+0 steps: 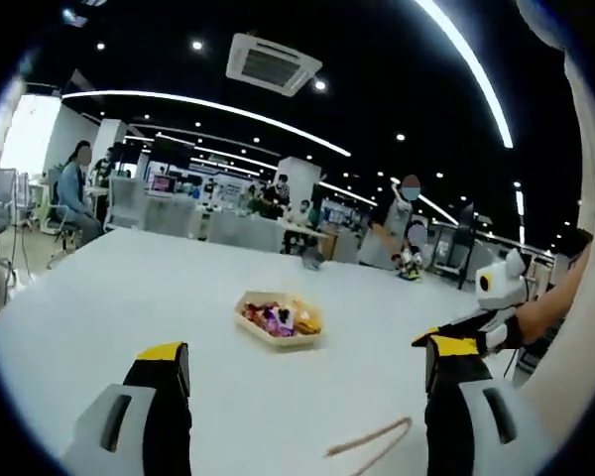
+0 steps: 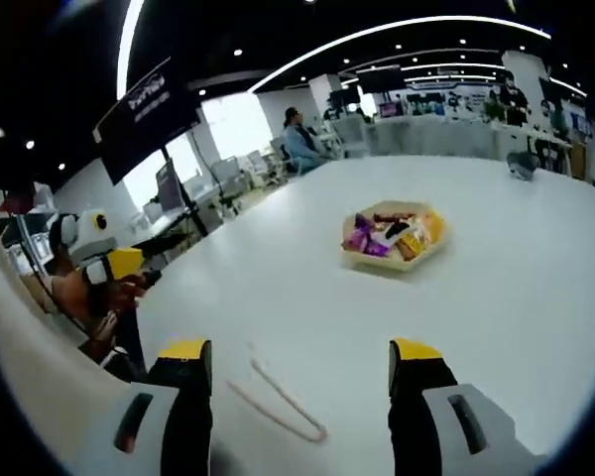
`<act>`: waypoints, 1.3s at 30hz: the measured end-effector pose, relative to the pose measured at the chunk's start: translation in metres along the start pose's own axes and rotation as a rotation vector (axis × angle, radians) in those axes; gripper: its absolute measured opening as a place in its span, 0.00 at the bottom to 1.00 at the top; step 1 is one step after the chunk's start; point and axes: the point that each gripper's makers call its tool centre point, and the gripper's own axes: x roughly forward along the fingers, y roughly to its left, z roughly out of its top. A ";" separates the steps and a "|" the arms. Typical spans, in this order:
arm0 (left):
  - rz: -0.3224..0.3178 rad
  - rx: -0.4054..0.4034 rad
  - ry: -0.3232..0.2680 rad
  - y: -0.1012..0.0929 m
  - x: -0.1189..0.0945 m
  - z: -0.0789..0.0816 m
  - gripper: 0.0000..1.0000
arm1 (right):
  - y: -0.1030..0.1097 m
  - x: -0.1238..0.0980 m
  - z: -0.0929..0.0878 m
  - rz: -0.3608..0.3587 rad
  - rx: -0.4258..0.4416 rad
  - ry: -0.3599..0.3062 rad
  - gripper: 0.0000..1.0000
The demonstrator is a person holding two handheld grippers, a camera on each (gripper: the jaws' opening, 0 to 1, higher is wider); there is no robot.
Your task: Place the target food into the container with the food tongs after gripping and lifting it, then release it inside without dropping or visibly crushing the food.
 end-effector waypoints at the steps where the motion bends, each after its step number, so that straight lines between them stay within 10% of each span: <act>1: 0.006 0.008 -0.007 0.001 -0.002 0.004 0.99 | 0.000 -0.002 0.007 -0.007 0.001 -0.025 0.78; 5: 0.022 0.055 -0.059 0.002 -0.008 0.027 0.99 | -0.002 -0.017 0.053 -0.067 -0.020 -0.200 0.86; 13: 0.033 0.139 -0.103 0.002 -0.007 0.053 0.99 | -0.005 -0.038 0.086 -0.155 -0.095 -0.340 0.97; 22: 0.042 0.215 -0.128 0.001 -0.009 0.064 1.00 | -0.014 -0.072 0.097 -0.287 -0.218 -0.463 1.00; 39: 0.050 0.225 -0.127 -0.001 -0.018 0.057 1.00 | -0.025 -0.083 0.086 -0.340 -0.131 -0.497 1.00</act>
